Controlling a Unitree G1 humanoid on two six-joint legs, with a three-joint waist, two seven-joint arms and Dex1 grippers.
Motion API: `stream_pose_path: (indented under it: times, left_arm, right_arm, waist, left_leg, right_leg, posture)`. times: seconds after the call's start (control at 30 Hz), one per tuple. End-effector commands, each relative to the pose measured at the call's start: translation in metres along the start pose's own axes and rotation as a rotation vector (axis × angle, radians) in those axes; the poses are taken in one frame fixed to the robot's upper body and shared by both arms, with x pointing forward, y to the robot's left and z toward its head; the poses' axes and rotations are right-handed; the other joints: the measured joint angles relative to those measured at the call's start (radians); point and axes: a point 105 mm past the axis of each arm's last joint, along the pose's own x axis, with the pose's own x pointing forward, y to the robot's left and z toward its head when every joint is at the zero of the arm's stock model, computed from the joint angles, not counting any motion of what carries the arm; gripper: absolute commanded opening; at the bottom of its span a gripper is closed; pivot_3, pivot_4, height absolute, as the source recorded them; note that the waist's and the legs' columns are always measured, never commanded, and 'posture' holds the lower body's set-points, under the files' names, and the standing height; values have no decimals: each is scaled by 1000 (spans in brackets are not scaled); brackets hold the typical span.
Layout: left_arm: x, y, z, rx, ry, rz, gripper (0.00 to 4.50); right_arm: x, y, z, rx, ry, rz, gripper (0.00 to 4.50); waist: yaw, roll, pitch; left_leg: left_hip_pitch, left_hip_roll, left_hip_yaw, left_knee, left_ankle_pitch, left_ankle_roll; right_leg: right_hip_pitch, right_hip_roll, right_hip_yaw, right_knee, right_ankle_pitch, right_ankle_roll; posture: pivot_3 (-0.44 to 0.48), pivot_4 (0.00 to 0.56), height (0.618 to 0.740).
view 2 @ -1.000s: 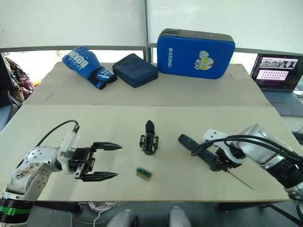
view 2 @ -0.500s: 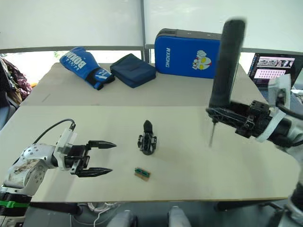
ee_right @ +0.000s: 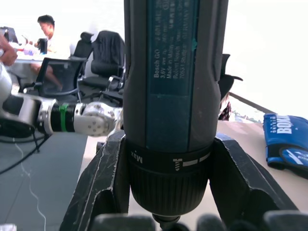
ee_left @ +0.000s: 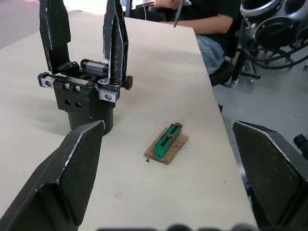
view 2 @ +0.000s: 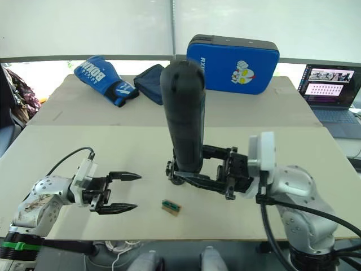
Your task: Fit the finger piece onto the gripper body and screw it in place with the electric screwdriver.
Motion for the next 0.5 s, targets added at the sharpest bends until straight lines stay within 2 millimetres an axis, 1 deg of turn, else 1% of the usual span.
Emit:
stream_pose_path:
  times: [0.03,0.13,0.23,0.37,0.5]
  left_arm:
    - [6,2,-4,59,22,1,4500]
    - [15,0,-13,66,32,-10,4500]
    - [23,-4,-20,77,52,-36,4500]
    - [31,-2,-27,76,52,-14,4500]
    - [39,-3,-37,93,69,-6,4500]
  right_arm:
    - [8,0,5,-74,-60,34,1889]
    - [16,2,-2,-66,-81,56,1889]
    - [21,7,-10,-64,-92,85,1889]
    - [24,12,-21,-63,-95,108,1889]
    - [24,15,-27,-44,-103,115,1889]
  waist:
    - [-2,0,0]
    - [-4,0,0]
    - [-3,0,0]
    - [-1,0,0]
    - [-1,0,0]
  left_leg:
    - [0,0,0,0,0,0]
    - [1,0,0,-1,0,0]
    - [1,0,-1,-1,0,0]
    - [1,0,-1,-1,0,0]
    - [1,0,-1,-1,0,0]
  right_leg:
    - [-1,0,0,0,0,0]
    - [-1,0,0,1,0,0]
    - [-1,0,0,1,0,0]
    - [0,0,0,1,0,0]
    - [0,0,0,1,0,0]
  posture:
    - [0,150,740]
    - [0,150,740]
    - [0,150,740]
    - [0,150,740]
    - [0,150,740]
